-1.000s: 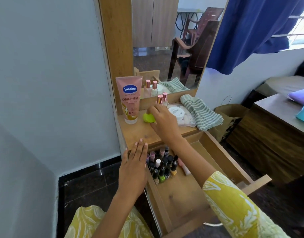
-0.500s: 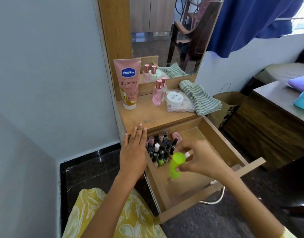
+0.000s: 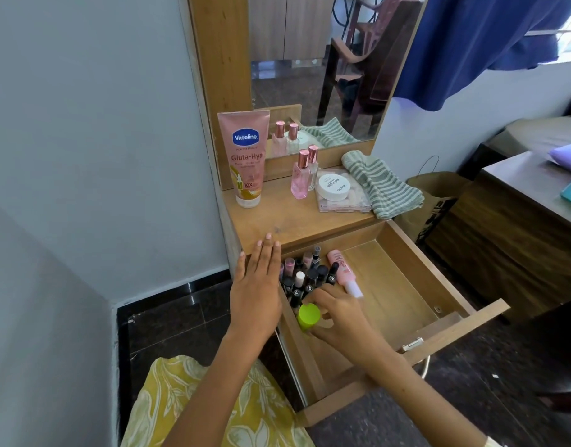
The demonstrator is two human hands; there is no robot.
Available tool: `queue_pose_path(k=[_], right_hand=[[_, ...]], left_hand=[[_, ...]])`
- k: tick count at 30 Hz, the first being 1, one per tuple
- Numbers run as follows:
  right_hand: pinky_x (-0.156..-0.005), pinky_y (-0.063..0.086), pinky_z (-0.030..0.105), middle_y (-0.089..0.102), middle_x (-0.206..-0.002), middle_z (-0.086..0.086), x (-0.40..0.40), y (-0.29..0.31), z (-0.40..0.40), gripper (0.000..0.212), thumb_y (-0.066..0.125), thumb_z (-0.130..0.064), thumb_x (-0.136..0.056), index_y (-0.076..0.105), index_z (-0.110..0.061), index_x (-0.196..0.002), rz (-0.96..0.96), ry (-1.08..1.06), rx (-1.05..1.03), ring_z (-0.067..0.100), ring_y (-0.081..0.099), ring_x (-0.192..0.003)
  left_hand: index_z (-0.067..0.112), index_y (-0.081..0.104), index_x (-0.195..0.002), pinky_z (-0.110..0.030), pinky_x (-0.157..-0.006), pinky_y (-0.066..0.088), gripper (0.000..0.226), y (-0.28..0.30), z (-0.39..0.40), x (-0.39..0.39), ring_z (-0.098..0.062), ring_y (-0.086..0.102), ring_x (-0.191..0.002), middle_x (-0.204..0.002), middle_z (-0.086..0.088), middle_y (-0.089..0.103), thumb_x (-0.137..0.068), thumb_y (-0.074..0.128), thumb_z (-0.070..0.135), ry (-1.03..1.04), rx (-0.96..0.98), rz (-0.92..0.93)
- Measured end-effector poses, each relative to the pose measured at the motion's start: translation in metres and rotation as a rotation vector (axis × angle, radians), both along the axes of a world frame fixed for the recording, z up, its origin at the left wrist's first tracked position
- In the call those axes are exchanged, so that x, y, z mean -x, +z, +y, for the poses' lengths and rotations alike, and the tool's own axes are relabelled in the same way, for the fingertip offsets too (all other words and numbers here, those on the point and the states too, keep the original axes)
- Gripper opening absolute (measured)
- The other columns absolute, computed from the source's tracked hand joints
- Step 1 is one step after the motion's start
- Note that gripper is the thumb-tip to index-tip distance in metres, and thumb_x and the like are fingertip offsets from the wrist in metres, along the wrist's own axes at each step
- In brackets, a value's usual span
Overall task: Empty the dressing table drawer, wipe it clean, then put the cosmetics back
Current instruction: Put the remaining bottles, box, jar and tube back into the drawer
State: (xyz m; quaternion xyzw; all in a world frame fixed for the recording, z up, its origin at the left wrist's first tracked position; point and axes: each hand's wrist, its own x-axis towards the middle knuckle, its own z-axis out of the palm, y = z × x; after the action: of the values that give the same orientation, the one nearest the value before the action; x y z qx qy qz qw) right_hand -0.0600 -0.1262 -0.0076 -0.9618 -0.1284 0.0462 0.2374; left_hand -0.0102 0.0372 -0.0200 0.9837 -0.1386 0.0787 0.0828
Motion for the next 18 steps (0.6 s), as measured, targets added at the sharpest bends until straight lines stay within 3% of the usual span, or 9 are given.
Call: queue_pose_path(k=[3,5,11,15,18], right_hand=[[-0.077,0.044,0.024,0.054,-0.122,-0.014,0.003,0.008,-0.008,0.050,0.070,-0.036,-0.078,0.052,-0.028,-0.124,-0.085,0.009,0.152,0.009,0.053,-0.106],[-0.071,0.042,0.023,0.057,-0.116,-0.018,0.001,0.019,-0.015,0.045,0.069,-0.039,-0.078,0.056,-0.032,-0.120,-0.117,0.038,0.173,0.007,0.056,-0.103],[-0.063,0.051,0.031,0.062,-0.082,-0.016,-0.038,0.043,-0.015,0.015,0.073,-0.033,-0.078,0.066,-0.027,-0.090,-0.285,-0.104,-0.061,0.007,0.059,-0.074],[-0.072,0.054,0.032,0.065,-0.096,-0.009,-0.085,0.041,0.000,0.022,0.067,-0.026,-0.084,0.063,-0.023,-0.105,-0.387,-0.278,-0.139,0.004,0.059,-0.076],[-0.069,0.051,0.030,0.060,-0.107,0.000,-0.119,0.041,0.012,0.042,0.063,-0.020,-0.087,0.052,-0.022,-0.127,-0.442,-0.325,-0.108,0.010,0.059,-0.081]], left_hand=[[0.015,-0.026,-0.138,-0.038,-0.111,-0.015,0.071,-0.001,-0.003,0.000,-0.020,-0.016,-0.144,-0.154,-0.006,-0.024,-0.100,0.034,0.017,0.013,-0.006,-0.005],[0.013,-0.026,-0.137,-0.038,-0.110,-0.016,0.071,-0.001,-0.005,-0.002,-0.021,-0.014,-0.144,-0.156,-0.007,-0.020,-0.100,0.035,0.018,0.008,-0.005,-0.009],[0.010,-0.021,-0.143,-0.036,-0.110,-0.017,0.068,0.003,-0.013,-0.016,-0.019,-0.017,-0.144,-0.156,-0.007,-0.021,-0.101,0.030,0.022,-0.035,0.006,0.025],[0.013,-0.025,-0.138,-0.035,-0.109,-0.017,0.070,0.001,-0.012,-0.015,-0.018,-0.017,-0.144,-0.156,-0.006,-0.021,-0.100,0.032,0.020,-0.044,0.010,0.011],[0.013,-0.026,-0.138,-0.036,-0.110,-0.017,0.074,-0.001,-0.010,-0.016,-0.018,-0.020,-0.143,-0.155,-0.006,-0.023,-0.099,0.036,0.021,-0.040,-0.013,0.011]])
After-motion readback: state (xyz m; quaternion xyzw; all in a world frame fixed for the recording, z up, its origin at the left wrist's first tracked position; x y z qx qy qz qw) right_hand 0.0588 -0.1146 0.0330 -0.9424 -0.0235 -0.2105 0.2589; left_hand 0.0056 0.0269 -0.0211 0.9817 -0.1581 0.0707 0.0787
